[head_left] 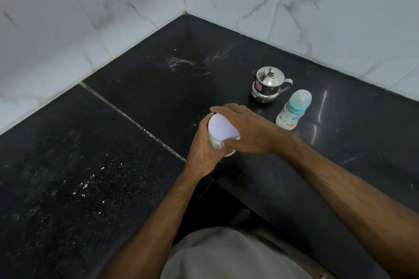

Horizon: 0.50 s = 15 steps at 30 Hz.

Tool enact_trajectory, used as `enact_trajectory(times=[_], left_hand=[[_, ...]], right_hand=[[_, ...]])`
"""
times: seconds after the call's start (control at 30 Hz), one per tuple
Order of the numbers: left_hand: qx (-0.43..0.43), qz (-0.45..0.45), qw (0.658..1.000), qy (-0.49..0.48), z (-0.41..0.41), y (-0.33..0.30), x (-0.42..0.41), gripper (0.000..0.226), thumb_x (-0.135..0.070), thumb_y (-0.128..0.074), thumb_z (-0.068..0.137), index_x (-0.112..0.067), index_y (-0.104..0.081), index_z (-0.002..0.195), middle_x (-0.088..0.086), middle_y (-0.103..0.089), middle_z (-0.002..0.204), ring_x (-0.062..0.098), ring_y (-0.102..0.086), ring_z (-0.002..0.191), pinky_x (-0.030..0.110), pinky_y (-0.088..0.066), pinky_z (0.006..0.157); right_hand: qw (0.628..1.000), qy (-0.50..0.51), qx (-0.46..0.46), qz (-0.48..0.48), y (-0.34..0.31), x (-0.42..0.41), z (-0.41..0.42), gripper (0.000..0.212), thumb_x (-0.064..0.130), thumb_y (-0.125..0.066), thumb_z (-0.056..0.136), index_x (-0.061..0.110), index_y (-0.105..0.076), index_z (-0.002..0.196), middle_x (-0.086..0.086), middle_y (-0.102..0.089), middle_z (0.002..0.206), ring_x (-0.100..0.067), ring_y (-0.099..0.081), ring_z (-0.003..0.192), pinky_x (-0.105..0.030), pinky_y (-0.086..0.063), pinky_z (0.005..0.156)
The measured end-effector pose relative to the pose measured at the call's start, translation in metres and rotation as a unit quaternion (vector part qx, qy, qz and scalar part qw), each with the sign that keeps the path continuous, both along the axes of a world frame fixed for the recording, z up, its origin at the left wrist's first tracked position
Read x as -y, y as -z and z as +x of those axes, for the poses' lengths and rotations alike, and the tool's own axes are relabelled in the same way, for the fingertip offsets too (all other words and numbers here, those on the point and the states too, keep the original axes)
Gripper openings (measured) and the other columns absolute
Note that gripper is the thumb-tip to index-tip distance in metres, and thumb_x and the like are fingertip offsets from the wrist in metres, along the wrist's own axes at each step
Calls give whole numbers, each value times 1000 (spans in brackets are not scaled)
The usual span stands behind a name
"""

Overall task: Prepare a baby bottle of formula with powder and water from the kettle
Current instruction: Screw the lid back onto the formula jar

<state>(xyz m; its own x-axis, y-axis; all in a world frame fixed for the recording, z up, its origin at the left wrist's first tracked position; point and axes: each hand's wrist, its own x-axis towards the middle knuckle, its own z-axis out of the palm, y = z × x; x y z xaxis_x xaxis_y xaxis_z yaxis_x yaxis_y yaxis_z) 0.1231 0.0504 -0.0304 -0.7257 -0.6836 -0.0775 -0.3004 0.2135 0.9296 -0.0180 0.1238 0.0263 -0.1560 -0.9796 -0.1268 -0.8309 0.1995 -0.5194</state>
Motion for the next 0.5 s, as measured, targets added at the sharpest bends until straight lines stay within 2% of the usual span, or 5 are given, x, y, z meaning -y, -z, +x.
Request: enact_trajectory(times=[0.07,0.13,0.23,0.33,0.5], left_hand=[[4,-1,1000,0,-1,-1,0,101,-43,-83,61,-26,-28,144,-17,-38,134,4,-39,126,32,-39,107],[5,1,1000,1,-2,-4,-1,104,-51,-77,56,-25,-28,144,-13,-40,138,8,-40,128,35,-40,107],[12,-4,1000,-10,-2,-4,-1,97,-31,-85,66,-17,-30,145,0,-42,144,16,-43,131,41,-40,108],[13,0,1000,-13,-2,-2,-1,91,-21,-83,72,-18,-29,145,-1,-41,145,11,-41,130,30,-40,108],[36,-3,999,-9,-8,-5,0,94,-20,-83,72,-19,-25,146,1,-37,147,18,-35,137,35,-32,112]], right_hand=[[998,34,-52,-11,1,1,4,86,47,-71,81,29,-23,149,1,-33,148,-19,-36,132,-34,-37,105],[997,41,-63,-20,3,0,6,89,54,-70,79,29,-22,149,0,-32,147,-19,-36,131,-35,-39,105],[1000,-5,-6,-11,3,-1,2,91,44,-71,79,33,-17,150,3,-20,154,-19,-25,139,-34,-32,110],[999,-9,32,14,1,-1,-3,89,32,-72,80,33,-18,150,3,-25,154,-18,-28,139,-35,-32,112],[996,54,-69,-8,1,-2,4,85,52,-70,80,28,-25,149,0,-36,145,-19,-39,129,-34,-40,102]])
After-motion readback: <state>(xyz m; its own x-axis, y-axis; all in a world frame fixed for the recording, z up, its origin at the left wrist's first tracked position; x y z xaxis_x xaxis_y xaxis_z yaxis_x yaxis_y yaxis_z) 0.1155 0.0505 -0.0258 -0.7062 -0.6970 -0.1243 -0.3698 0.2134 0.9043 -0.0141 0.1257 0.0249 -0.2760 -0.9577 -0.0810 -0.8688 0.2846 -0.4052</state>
